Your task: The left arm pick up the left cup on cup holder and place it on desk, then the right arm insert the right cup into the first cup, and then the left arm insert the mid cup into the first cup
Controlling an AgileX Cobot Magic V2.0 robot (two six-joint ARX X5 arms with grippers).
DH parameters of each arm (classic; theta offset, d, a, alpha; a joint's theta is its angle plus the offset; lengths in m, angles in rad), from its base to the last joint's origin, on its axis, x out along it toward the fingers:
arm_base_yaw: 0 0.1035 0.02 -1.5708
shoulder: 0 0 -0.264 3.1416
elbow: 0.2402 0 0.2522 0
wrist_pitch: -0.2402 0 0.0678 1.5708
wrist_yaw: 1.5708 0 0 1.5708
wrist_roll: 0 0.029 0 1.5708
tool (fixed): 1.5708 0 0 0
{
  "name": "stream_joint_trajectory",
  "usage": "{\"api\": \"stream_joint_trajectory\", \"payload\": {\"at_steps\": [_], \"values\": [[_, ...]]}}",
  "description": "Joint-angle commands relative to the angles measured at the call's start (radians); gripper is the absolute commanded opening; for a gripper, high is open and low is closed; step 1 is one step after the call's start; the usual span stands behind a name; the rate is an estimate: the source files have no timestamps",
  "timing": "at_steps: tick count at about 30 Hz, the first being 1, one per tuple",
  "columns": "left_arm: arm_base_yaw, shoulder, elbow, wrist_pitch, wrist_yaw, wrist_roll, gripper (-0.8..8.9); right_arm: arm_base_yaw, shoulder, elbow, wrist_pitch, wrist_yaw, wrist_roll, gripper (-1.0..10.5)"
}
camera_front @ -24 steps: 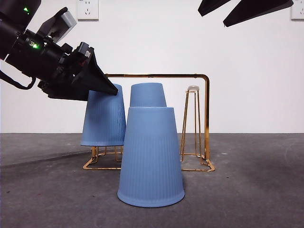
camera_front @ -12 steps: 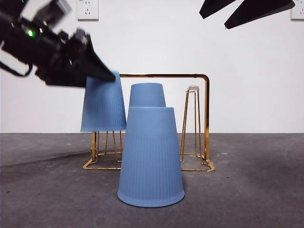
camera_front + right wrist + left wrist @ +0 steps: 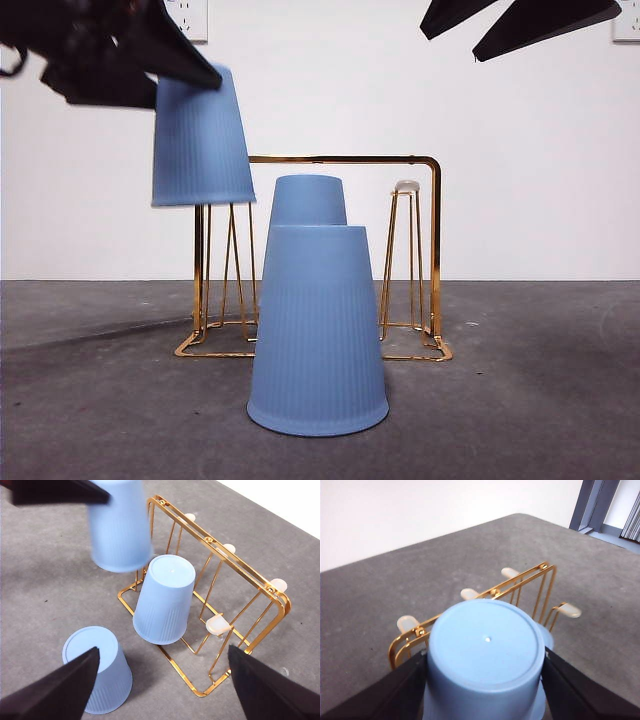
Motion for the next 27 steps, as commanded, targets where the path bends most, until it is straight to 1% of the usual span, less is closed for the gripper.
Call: {"api": "stream_joint_trajectory", "payload": {"at_steps": [1,3,5,7,10,13,16,19,27], "values": [[-0.003,-0.044,0.037,-0.021,0.001,0.003,2.74,0.005,0.003,0.017,0.008,0.003,-0.008,4.1],[-0.005,-0.078,0.048,-0.043,0.014,0.001,2.74,0.005,0.003,0.017,0.007,0.004,-0.009,4.1],[-0.009,-0.107,0.055,-0.052,0.042,-0.019,2.74,0.005,0.003,0.017,0.002,0.005,-0.012,4.1],[-0.014,-0.132,0.055,-0.049,0.078,-0.060,2.74,0.005,0.003,0.017,0.000,0.015,-0.011,4.1],[-0.018,-0.153,0.055,-0.049,0.144,-0.121,2.74,0.004,0.001,0.017,0.000,0.058,-0.012,4.1],[-0.022,-0.158,0.055,-0.050,0.201,-0.159,2.74,-0.002,-0.003,0.017,0.002,0.084,-0.016,4.1],[-0.040,-0.157,0.055,-0.068,0.210,-0.161,2.74,-0.019,-0.009,0.017,-0.004,0.103,-0.018,4.1],[-0.063,-0.156,0.055,-0.079,0.210,-0.156,2.77,-0.044,-0.021,0.017,-0.013,0.103,-0.024,4.1],[-0.154,-0.082,0.055,-0.082,0.189,-0.100,2.77,-0.122,-0.083,0.017,-0.062,0.101,-0.042,4.1]]}}
